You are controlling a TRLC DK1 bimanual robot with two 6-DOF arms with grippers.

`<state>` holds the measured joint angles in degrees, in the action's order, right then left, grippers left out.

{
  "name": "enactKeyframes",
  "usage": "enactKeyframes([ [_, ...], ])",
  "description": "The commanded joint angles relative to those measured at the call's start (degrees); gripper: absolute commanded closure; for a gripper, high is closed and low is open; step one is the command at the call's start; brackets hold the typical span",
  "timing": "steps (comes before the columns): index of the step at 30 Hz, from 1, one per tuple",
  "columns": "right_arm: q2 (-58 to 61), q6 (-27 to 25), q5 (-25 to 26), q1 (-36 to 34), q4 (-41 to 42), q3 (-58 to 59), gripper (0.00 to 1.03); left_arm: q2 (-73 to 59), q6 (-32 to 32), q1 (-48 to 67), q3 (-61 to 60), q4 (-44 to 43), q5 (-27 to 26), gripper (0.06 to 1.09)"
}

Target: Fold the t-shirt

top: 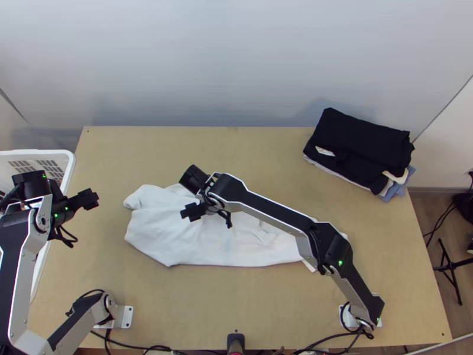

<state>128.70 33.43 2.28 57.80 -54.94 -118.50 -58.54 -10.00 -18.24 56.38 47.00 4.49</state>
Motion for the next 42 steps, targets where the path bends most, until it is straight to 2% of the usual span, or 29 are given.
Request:
enactKeyframes([
  [1, 2.34, 0.14, 0.0, 0.38, -0.17, -2.44, 0.29, -0.34, -0.11, -0.13, 0.49, 0.02, -0.1, 0.1],
  [6, 2.52, 0.94, 0.0, 0.65, -1.14, -2.35, 0.32, -0.96, -0.11, -0.22, 0.57, 0.02, -0.1, 0.1],
  [9, 2.6, 1.37, 0.0, 0.91, -1.58, -2.18, 0.38, -1.31, -0.11, -0.22, 0.49, 0.02, -0.1, 0.1],
  [22, 5.5, -0.21, 0.18, 1.96, -2.02, -2.7, 0.38, -2.01, 0.24, -0.31, 1.01, -0.42, -0.1, 0.1],
  [23, 5.5, -0.38, 0.26, 2.14, -1.84, -2.97, 0.42, -2.01, 0.33, -0.39, 1.01, -0.42, -0.01, 0.1],
  [25, 5.42, -0.91, 0.62, 2.4, -1.4, -3.32, 0.6, -2.19, 0.42, -0.66, 1.01, -0.42, -0.1, 0.1],
  [28, 5.15, -2.76, 2.73, 2.4, -1.14, -4.46, 0.99, -2.72, 0.42, -0.66, 1.01, -0.42, -0.1, 0.1],
  [33, 1.29, -4.51, 3.96, 1.0, -1.31, -2.62, 1.0, -3.16, 0.33, -0.66, 0.84, -0.6, -0.1, 0.1],
  [42, -11.28, -4.69, 3.87, -6.21, -1.31, 6.79, 1.0, -4.74, -0.02, -0.04, 1.54, -1.21, -0.18, 0.1],
])
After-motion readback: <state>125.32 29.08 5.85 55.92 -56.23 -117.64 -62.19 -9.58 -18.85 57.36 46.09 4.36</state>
